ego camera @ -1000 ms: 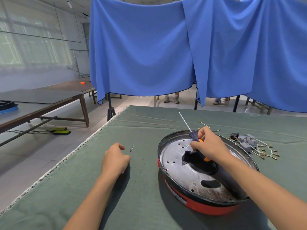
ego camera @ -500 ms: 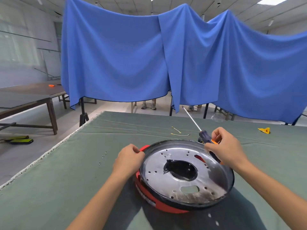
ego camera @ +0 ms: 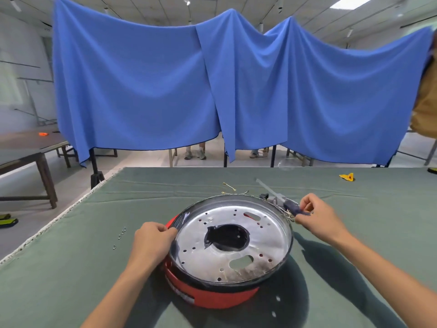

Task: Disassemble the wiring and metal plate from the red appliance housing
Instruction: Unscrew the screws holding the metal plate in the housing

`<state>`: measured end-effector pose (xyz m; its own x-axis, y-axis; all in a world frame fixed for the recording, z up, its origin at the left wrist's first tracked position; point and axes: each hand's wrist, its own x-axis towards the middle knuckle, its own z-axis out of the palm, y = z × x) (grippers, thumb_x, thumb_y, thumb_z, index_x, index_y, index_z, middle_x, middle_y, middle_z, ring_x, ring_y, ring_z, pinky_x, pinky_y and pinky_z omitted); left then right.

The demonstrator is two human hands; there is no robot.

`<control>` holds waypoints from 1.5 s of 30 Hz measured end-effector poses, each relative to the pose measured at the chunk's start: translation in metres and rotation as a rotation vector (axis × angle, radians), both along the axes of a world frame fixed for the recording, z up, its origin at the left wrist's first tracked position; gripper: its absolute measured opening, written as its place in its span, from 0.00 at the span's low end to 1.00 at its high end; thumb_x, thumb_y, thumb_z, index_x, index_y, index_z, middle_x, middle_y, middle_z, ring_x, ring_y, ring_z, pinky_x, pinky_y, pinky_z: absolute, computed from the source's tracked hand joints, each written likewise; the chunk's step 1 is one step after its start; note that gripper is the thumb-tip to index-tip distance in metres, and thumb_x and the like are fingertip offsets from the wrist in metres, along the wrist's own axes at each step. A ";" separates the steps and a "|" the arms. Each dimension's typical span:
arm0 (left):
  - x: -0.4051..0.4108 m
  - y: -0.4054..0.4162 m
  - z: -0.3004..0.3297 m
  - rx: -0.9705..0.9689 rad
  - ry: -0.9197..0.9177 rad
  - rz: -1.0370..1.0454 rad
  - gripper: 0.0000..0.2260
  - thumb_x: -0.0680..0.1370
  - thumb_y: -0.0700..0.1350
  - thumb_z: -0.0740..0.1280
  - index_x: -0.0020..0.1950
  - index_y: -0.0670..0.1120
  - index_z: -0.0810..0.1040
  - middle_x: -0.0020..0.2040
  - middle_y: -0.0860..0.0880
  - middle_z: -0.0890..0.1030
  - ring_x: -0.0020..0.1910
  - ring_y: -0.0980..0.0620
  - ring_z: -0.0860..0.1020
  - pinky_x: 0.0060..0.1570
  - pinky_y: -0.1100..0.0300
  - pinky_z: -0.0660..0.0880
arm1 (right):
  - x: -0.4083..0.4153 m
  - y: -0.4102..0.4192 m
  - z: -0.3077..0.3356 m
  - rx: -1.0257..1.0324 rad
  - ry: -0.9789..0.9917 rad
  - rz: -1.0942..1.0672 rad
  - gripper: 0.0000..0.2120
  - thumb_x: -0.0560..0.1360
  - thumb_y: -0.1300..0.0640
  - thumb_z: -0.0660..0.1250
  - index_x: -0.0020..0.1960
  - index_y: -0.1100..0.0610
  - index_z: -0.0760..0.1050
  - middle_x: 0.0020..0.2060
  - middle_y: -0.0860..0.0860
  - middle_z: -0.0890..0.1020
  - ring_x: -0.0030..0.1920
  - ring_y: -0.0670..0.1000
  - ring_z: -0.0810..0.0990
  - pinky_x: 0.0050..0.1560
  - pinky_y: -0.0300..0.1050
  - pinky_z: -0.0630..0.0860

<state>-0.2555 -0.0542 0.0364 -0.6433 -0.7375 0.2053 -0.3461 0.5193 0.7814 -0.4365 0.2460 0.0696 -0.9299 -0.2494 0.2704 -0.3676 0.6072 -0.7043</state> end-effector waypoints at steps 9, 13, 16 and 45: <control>-0.003 -0.001 -0.004 0.018 0.012 0.038 0.15 0.68 0.41 0.67 0.23 0.45 0.67 0.19 0.51 0.61 0.25 0.50 0.60 0.27 0.58 0.60 | 0.010 -0.014 -0.016 0.123 -0.033 0.032 0.12 0.78 0.53 0.61 0.38 0.55 0.73 0.37 0.53 0.79 0.39 0.53 0.77 0.41 0.48 0.75; -0.004 -0.002 -0.005 0.015 0.009 0.056 0.17 0.69 0.44 0.68 0.23 0.46 0.65 0.20 0.51 0.60 0.25 0.49 0.59 0.26 0.57 0.60 | 0.029 -0.022 0.019 0.102 -0.173 0.031 0.21 0.77 0.39 0.58 0.45 0.58 0.75 0.36 0.51 0.80 0.33 0.52 0.80 0.34 0.44 0.75; -0.005 -0.005 -0.003 0.049 0.046 0.083 0.25 0.75 0.51 0.65 0.21 0.47 0.60 0.18 0.52 0.60 0.24 0.47 0.60 0.28 0.56 0.60 | 0.042 -0.035 0.018 0.211 -0.311 0.135 0.07 0.75 0.59 0.63 0.50 0.62 0.71 0.23 0.54 0.75 0.17 0.50 0.74 0.19 0.36 0.65; -0.012 0.084 -0.007 -0.723 -0.142 -0.379 0.09 0.78 0.55 0.59 0.45 0.50 0.72 0.48 0.50 0.80 0.49 0.45 0.77 0.41 0.55 0.68 | 0.095 -0.065 -0.007 0.537 0.504 0.329 0.16 0.77 0.42 0.60 0.59 0.51 0.71 0.53 0.45 0.76 0.56 0.49 0.74 0.48 0.43 0.70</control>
<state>-0.2678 0.0296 0.0292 -0.8775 -0.1823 0.4436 -0.1164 0.9783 0.1716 -0.3411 0.1814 0.0622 -0.5845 -0.7041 0.4031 -0.7821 0.6212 -0.0489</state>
